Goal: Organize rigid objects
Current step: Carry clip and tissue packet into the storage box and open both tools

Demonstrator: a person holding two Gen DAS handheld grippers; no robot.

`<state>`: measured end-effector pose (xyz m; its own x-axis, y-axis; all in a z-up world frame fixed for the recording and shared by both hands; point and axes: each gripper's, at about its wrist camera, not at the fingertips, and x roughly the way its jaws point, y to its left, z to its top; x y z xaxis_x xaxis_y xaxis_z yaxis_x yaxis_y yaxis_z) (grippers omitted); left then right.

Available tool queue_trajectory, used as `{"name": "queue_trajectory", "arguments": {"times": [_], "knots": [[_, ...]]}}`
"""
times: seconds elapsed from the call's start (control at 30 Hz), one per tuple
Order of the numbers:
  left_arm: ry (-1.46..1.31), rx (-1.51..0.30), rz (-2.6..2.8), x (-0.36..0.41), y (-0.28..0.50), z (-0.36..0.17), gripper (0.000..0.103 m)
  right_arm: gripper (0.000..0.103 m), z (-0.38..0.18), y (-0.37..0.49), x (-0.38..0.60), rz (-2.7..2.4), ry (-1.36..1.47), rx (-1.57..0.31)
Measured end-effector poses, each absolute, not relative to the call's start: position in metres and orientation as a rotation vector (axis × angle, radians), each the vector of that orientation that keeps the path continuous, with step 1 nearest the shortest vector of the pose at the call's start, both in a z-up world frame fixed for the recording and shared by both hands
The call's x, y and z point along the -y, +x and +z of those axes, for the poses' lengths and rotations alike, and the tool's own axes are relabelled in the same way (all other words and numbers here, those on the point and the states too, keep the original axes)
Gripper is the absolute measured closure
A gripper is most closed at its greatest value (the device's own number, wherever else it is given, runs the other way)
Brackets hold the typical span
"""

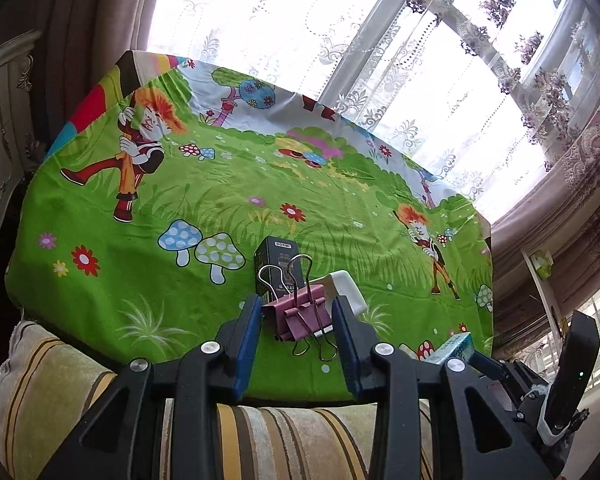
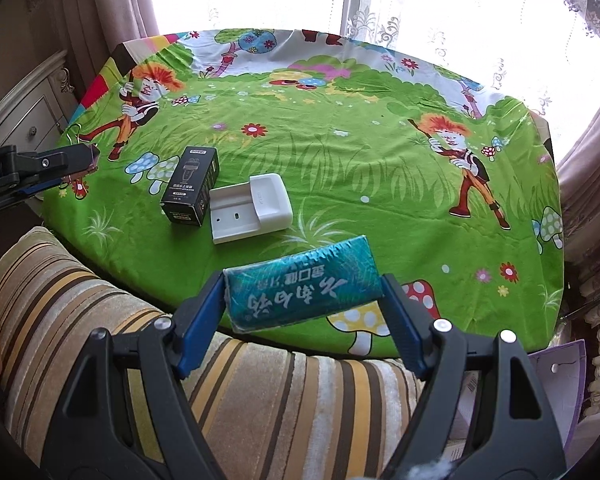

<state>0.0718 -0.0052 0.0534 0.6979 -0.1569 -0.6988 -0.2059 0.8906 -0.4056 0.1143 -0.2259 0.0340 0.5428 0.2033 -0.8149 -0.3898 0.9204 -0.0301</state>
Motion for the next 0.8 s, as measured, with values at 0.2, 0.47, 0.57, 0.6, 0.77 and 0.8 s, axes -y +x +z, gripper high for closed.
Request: {"name": "queue_trajectory", "arguments": {"times": [0.2,0.47,0.57,0.6,0.77,0.8], "knots": [[-0.456,-0.822,-0.015,0.030,0.052,0.057,0.066,0.024,0.049,0.096,0.240,0.332,-0.203,-0.935],[-0.388,-0.839,-0.112,0.075,0.045,0.063,0.066,0.025,0.055,0.074,0.267,0.329,-0.130,-0.907],[-0.372,-0.856,-0.147,0.092,0.044,0.062,0.066,0.025,0.056,0.068,0.281,0.314,-0.110,-0.896],[-0.365,-0.861,-0.162,0.097,0.043,0.062,0.066,0.025,0.056,0.066,0.286,0.308,-0.104,-0.894],[-0.341,-0.898,-0.236,0.126,0.042,0.056,0.066,0.025,0.056,0.056,0.319,0.266,-0.056,-0.877],[-0.335,-0.907,-0.246,0.131,0.042,0.055,0.066,0.024,0.056,0.054,0.326,0.254,-0.050,-0.876]]}}
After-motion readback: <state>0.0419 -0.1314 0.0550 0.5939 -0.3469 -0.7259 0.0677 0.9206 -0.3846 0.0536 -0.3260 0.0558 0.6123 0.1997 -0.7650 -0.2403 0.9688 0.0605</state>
